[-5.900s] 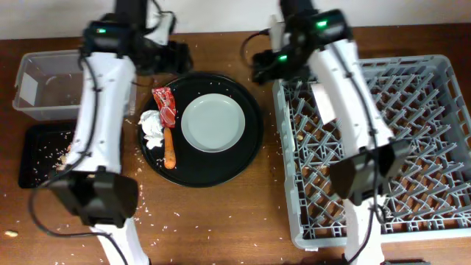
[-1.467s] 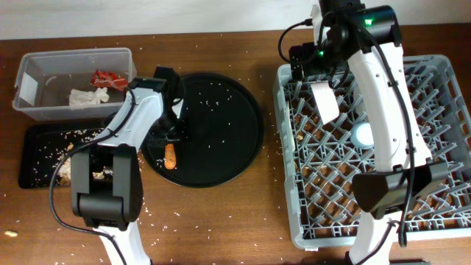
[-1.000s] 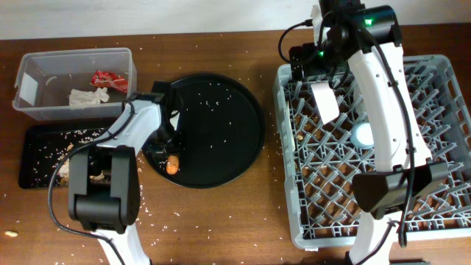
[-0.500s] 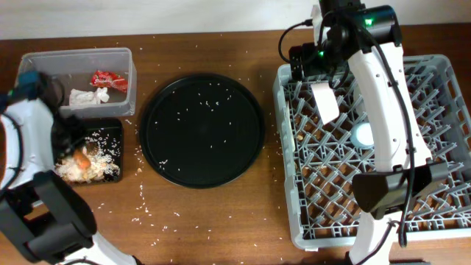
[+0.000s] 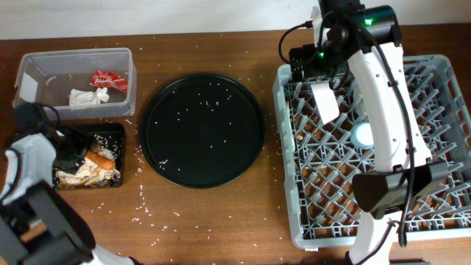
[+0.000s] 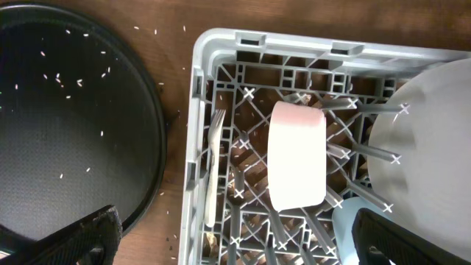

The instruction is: Sort waste into correct bins and load items into the dishwasher rack

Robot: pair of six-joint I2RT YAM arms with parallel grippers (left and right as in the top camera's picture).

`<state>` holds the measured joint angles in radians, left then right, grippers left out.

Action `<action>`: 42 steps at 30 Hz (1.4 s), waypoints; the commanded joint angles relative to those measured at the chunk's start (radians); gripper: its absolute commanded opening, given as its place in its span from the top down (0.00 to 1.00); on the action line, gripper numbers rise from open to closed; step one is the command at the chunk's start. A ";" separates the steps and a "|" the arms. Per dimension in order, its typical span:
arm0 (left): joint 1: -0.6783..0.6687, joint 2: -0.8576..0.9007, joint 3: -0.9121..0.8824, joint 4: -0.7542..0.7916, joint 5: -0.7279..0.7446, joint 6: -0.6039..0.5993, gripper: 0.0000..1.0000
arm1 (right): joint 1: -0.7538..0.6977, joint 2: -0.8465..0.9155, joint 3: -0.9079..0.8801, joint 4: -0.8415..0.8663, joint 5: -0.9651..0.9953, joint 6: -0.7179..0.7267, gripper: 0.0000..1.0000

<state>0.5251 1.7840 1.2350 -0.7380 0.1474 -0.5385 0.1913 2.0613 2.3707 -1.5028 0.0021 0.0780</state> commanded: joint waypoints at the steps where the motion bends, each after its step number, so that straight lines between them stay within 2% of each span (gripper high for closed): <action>1: 0.002 -0.186 0.048 -0.010 -0.016 0.045 0.22 | -0.002 -0.004 -0.002 0.000 0.009 0.000 0.01; 3: 0.002 -0.308 0.048 -0.034 -0.016 0.110 0.14 | -0.002 -0.008 -0.001 -0.001 0.009 0.000 0.02; 5: 0.002 -0.439 0.048 -0.061 -0.016 0.114 0.13 | -0.002 -0.043 0.019 -0.002 0.009 0.000 0.01; 6: 0.002 -0.514 0.048 -0.066 -0.001 0.113 0.04 | -0.002 -0.079 0.050 -0.003 0.009 0.000 0.01; 7: 0.001 -0.567 0.048 -0.066 0.030 0.113 0.01 | -0.002 -0.112 0.079 -0.004 0.009 0.000 0.01; 12: 0.001 -0.747 0.048 -0.065 0.070 0.099 0.01 | -0.002 -0.348 0.127 -0.006 0.009 0.000 0.02; 19: 0.001 -0.751 0.048 -0.065 0.070 0.099 0.01 | -0.003 -0.378 0.126 -0.019 0.037 0.000 0.02; 22: 0.001 -0.751 0.048 -0.065 0.070 0.099 0.01 | -0.003 -0.373 0.112 0.004 0.128 -0.004 0.02; 25: 0.001 -0.751 0.048 -0.065 0.070 0.099 0.01 | -0.003 -0.437 0.009 0.185 0.127 -0.004 0.01; 26: 0.001 -0.751 0.048 -0.065 0.070 0.099 0.01 | -0.003 -0.478 -0.066 0.254 0.122 -0.005 0.02; 29: 0.001 -0.751 0.048 -0.065 0.070 0.099 0.01 | -0.009 -0.694 -0.477 0.592 0.101 -0.048 0.01; 30: 0.001 -0.751 0.048 -0.065 0.070 0.099 0.01 | -0.041 -0.855 -0.779 0.776 0.049 -0.048 0.01; 31: 0.001 -0.751 0.048 -0.065 0.070 0.099 0.01 | -0.069 -0.954 -0.961 0.886 0.015 -0.048 0.02; 36: 0.001 -0.751 0.048 -0.066 0.070 0.099 0.01 | -0.145 -1.442 -1.753 1.316 -0.042 -0.044 0.02; 38: 0.001 -0.751 0.048 -0.066 0.070 0.099 0.01 | -0.194 -1.627 -2.041 1.476 -0.151 -0.044 0.02; 42: 0.001 -0.751 0.048 -0.067 0.070 0.099 0.01 | -0.200 -1.857 -2.350 1.642 -0.175 -0.044 0.02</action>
<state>0.5243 1.0378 1.2747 -0.8089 0.2108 -0.4458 -0.0021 0.3019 0.1181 0.1017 -0.1356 0.0364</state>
